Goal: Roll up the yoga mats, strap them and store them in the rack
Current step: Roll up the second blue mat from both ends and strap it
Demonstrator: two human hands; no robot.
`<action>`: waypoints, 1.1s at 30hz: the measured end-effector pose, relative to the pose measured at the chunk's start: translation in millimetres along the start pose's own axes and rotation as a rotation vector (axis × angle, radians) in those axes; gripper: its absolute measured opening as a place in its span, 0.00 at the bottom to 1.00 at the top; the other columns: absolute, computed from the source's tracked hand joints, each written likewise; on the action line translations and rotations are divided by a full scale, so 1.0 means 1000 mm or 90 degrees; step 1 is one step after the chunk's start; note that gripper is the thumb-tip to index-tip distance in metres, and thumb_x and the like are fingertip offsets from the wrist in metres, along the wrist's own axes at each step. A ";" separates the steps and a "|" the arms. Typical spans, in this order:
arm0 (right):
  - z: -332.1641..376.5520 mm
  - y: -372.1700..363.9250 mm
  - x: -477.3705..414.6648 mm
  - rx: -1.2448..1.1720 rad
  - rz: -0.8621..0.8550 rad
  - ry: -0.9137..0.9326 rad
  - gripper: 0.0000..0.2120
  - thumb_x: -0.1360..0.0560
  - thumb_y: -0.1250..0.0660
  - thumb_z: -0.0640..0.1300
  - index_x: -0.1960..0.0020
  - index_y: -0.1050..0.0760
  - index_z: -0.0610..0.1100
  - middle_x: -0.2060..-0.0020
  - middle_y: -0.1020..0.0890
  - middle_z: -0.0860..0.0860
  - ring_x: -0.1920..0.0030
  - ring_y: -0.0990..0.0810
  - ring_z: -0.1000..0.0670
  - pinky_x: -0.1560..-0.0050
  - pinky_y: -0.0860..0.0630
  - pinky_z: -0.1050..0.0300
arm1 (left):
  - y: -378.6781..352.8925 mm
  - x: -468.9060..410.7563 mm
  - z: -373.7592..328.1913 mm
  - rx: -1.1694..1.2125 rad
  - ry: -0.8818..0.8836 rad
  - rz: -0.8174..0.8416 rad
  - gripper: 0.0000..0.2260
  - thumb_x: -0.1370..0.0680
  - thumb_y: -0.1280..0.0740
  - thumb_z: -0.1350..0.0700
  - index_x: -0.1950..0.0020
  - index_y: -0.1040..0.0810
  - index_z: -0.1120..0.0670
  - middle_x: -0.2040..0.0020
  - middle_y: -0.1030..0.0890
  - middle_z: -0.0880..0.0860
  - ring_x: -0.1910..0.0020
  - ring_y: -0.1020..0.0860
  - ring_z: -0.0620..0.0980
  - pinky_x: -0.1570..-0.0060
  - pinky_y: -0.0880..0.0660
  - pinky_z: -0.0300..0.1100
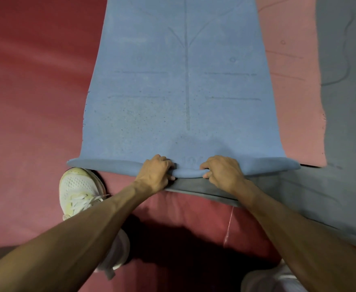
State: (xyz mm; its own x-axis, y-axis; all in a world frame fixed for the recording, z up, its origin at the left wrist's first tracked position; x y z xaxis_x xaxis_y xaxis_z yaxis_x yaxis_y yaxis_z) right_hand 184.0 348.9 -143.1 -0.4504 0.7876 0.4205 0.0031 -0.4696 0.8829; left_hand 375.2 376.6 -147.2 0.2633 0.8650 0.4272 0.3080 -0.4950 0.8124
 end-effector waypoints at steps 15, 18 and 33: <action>-0.010 0.013 -0.007 -0.127 -0.068 -0.010 0.06 0.26 0.31 0.42 0.53 0.26 0.52 0.57 0.24 0.57 0.56 0.26 0.54 0.58 0.35 0.59 | 0.019 -0.022 0.010 0.117 0.105 0.048 0.07 0.27 0.29 0.51 0.51 0.20 0.52 0.55 0.18 0.50 0.54 0.22 0.52 0.55 0.29 0.41; -0.004 0.012 -0.011 -0.089 -0.194 0.062 0.08 0.33 0.26 0.35 0.61 0.23 0.45 0.61 0.24 0.52 0.60 0.26 0.49 0.65 0.32 0.57 | 0.019 -0.025 0.011 0.115 0.112 0.018 0.05 0.27 0.28 0.52 0.52 0.18 0.51 0.54 0.18 0.50 0.52 0.22 0.51 0.55 0.32 0.38; 0.002 0.008 0.010 0.145 -0.238 0.154 0.20 0.45 0.17 0.45 0.56 0.20 0.46 0.64 0.20 0.53 0.63 0.23 0.49 0.64 0.31 0.55 | 0.021 -0.028 0.006 0.095 0.122 -0.054 0.09 0.29 0.27 0.56 0.61 0.28 0.54 0.58 0.23 0.52 0.56 0.24 0.54 0.59 0.29 0.44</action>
State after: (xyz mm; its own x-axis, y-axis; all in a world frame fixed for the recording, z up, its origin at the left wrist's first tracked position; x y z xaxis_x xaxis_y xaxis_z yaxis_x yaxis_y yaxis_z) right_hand 181.5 353.9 -130.9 -0.6518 0.7578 0.0299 -0.0157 -0.0529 0.9985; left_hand 380.1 341.7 -144.0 0.0576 0.8967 0.4389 0.4566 -0.4147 0.7871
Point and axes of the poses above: each hand's wrist, its own x-axis away from the middle knuckle, its own y-axis out of the back of the hand, z = x × y, the point moved 4 cm from there along -x, towards the middle knuckle
